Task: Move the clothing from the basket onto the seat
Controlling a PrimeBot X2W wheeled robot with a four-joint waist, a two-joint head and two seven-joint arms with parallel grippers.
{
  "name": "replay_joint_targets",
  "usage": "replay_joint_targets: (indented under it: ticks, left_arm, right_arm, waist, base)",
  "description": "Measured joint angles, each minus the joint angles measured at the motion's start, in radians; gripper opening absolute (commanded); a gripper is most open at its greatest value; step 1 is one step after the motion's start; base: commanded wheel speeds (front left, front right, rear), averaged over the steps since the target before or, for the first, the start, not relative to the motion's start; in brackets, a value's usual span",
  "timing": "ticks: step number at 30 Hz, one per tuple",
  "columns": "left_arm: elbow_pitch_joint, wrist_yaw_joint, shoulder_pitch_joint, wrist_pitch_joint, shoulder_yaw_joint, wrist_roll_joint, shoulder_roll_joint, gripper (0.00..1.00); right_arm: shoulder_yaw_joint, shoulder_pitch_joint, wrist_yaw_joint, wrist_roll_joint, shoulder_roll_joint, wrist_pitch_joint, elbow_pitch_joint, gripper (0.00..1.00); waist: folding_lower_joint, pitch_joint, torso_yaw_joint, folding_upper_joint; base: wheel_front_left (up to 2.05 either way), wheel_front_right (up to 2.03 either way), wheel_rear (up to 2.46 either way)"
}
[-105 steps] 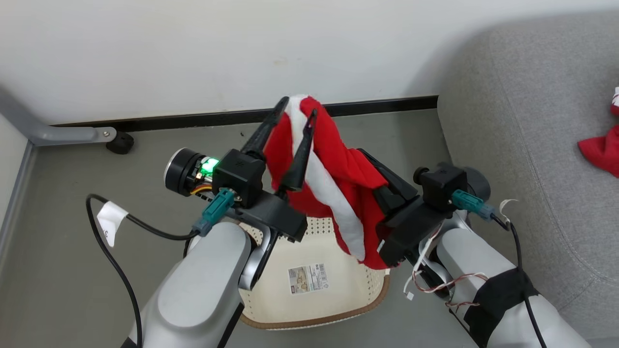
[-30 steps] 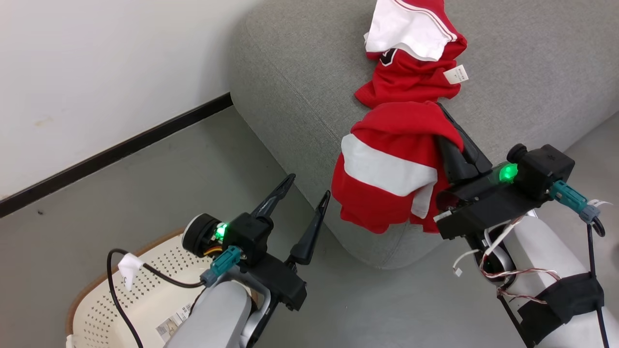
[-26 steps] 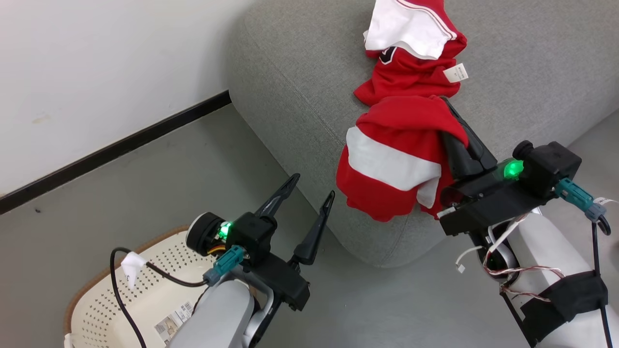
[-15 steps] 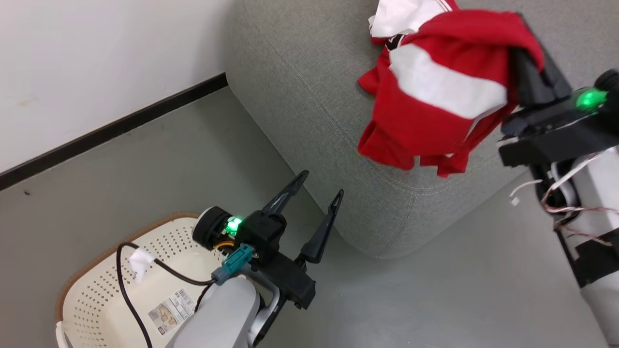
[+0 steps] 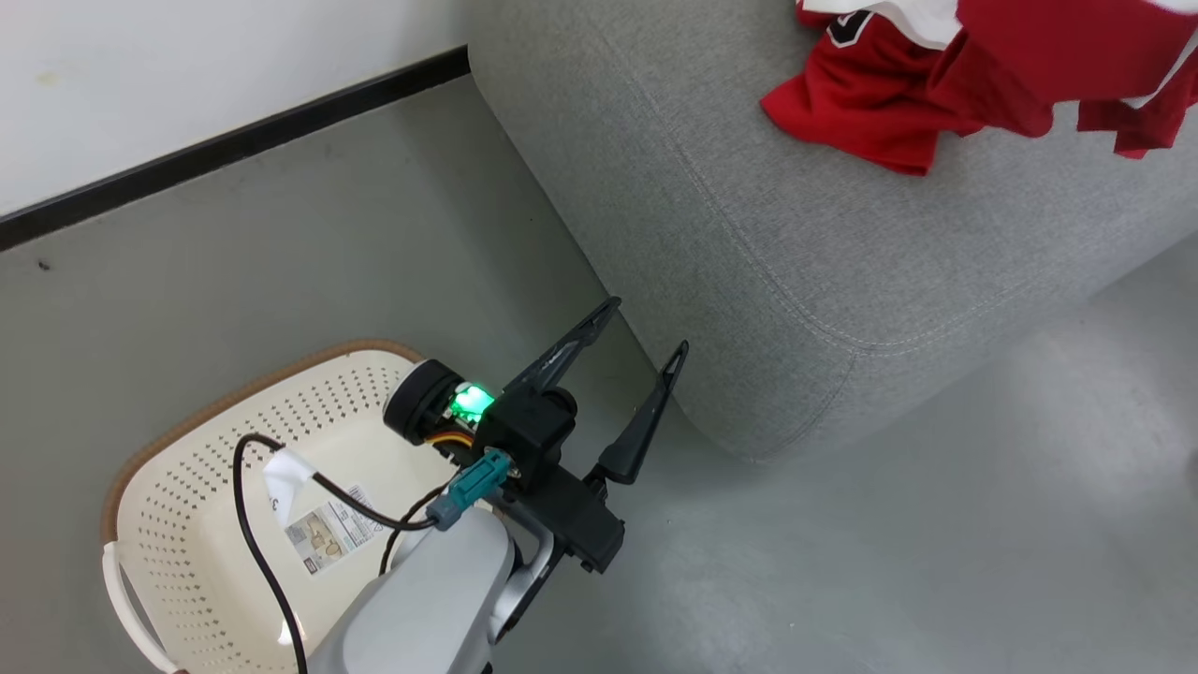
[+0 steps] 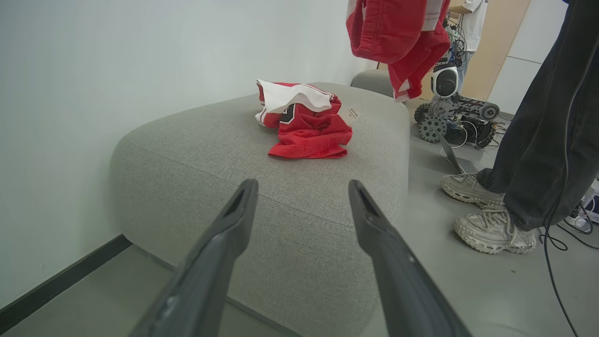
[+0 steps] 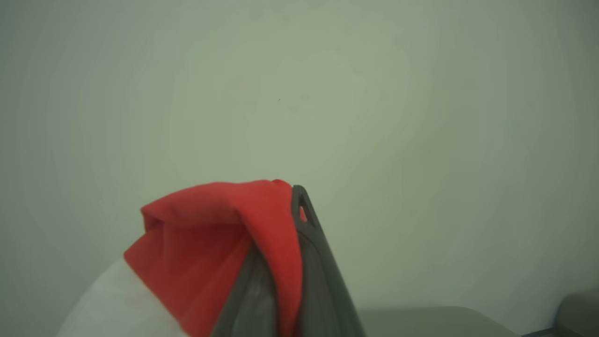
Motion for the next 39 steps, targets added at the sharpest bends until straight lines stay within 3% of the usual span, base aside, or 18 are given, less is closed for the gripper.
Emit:
replay_joint_targets:
  ticks: [15, 25, 39]
  left_arm:
    - [-0.002, -0.008, -0.068, 0.000, -0.029, 0.021, 0.007, 1.00]
    - [0.007, -0.008, -0.085, 0.000, -0.041, 0.023, 0.018, 1.00]
    - [0.009, -0.009, -0.101, 0.000, -0.053, 0.032, 0.037, 1.00]
  right_arm:
    - [-0.071, -0.251, 0.000, -0.053, -0.116, 0.000, 0.123, 0.00]
    - [-0.157, -0.321, -0.038, -0.083, -0.238, 0.000, 0.274, 0.00]
    - [-0.197, -0.402, -0.055, -0.088, -0.295, 0.000, 0.447, 0.00]
  waist:
    - [0.0001, 0.132, 0.087, 0.0001]
    - [-0.0001, 0.210, 0.152, 0.0000]
    - [-0.0001, 0.316, 0.205, 0.0000]
  base:
    - [0.00, 0.00, 0.00]
    - [0.00, 0.00, 0.00]
    - [0.00, 0.00, 0.00]
